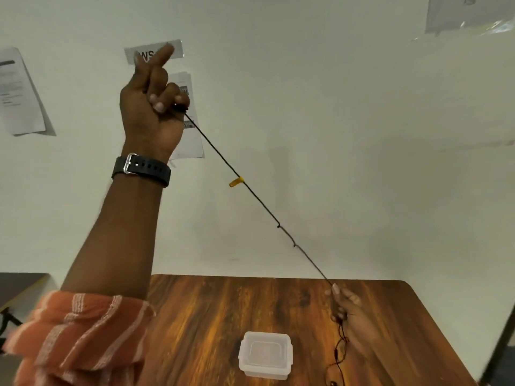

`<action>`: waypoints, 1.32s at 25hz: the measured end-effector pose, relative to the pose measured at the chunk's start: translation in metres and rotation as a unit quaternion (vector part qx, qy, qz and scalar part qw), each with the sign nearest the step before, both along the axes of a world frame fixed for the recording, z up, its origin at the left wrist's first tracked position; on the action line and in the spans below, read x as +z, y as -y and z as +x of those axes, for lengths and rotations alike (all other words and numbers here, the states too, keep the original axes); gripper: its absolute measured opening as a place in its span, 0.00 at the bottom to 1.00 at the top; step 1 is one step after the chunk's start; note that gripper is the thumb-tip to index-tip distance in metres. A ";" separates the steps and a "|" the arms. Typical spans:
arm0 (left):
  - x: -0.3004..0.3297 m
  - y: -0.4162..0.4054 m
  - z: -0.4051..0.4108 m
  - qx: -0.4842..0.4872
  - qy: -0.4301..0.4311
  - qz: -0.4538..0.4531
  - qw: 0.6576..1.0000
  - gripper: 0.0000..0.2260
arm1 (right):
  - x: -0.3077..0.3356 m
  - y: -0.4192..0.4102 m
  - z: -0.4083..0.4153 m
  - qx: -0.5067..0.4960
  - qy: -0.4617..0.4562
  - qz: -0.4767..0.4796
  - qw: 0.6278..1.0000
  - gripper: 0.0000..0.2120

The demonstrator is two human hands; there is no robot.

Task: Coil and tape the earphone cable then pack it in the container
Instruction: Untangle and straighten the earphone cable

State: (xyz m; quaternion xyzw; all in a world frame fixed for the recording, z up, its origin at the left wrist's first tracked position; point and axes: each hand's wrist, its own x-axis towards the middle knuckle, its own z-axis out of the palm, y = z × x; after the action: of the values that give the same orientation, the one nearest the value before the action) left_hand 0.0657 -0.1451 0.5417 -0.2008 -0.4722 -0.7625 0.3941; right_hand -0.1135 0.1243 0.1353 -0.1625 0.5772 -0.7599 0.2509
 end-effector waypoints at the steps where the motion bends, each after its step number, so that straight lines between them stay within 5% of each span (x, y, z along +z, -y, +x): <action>1: -0.003 -0.005 -0.002 -0.021 0.009 -0.014 1.000 0.23 | 0.002 0.000 0.002 0.022 -0.047 0.051 0.997 0.18; 3: -0.011 -0.019 -0.009 -0.079 0.033 -0.051 0.995 0.22 | 0.014 0.003 0.008 0.054 -0.114 0.132 0.983 0.13; 5: -0.019 -0.038 -0.017 -0.135 0.068 -0.085 0.985 0.22 | 0.045 0.012 0.016 0.051 -0.187 0.152 0.969 0.22; 9: -0.034 -0.077 -0.045 -0.237 0.153 -0.124 0.951 0.21 | 0.161 0.053 0.041 0.058 -0.297 0.001 0.953 0.42; 13: -0.017 -0.093 -0.061 -0.317 0.160 -0.139 0.924 0.20 | 0.253 0.080 0.064 0.150 -0.302 -0.122 0.934 0.31; 17: 0.044 -0.078 -0.049 -0.256 0.065 -0.085 0.961 0.16 | 0.228 0.080 0.075 0.136 -0.306 -0.137 0.932 0.12; 21: 0.101 -0.054 -0.030 -0.049 -0.025 -0.064 0.996 0.14 | 0.190 0.067 0.085 0.063 -0.283 -0.134 0.948 0.10; 25: 0.124 -0.036 -0.019 -0.041 -0.082 -0.047 0.995 0.11 | 0.165 0.064 0.085 -0.018 -0.298 -0.074 0.952 0.13; 28: 0.135 -0.035 -0.011 -0.120 -0.147 -0.011 0.982 0.07 | 0.121 0.054 0.061 -0.148 -0.470 0.079 0.866 0.04; 29: 0.138 -0.036 -0.011 -0.141 -0.143 0.008 0.980 0.09 | 0.106 0.049 0.052 -0.126 -0.510 0.200 0.827 0.10; 31: 0.139 -0.045 -0.012 -0.071 -0.085 -0.015 0.994 0.08 | 0.095 0.039 0.036 0.028 -0.465 0.414 0.782 0.43; 33: 0.129 -0.059 -0.019 -0.026 0.005 -0.082 0.996 0.06 | 0.124 0.028 0.034 0.132 -0.386 0.405 0.818 0.70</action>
State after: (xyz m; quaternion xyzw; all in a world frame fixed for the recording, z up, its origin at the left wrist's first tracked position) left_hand 0.0468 -0.0864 0.6704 -0.2404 -0.5296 -0.7323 0.3543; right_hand -0.0799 0.0964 0.2593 -0.4006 0.8557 -0.2922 0.1484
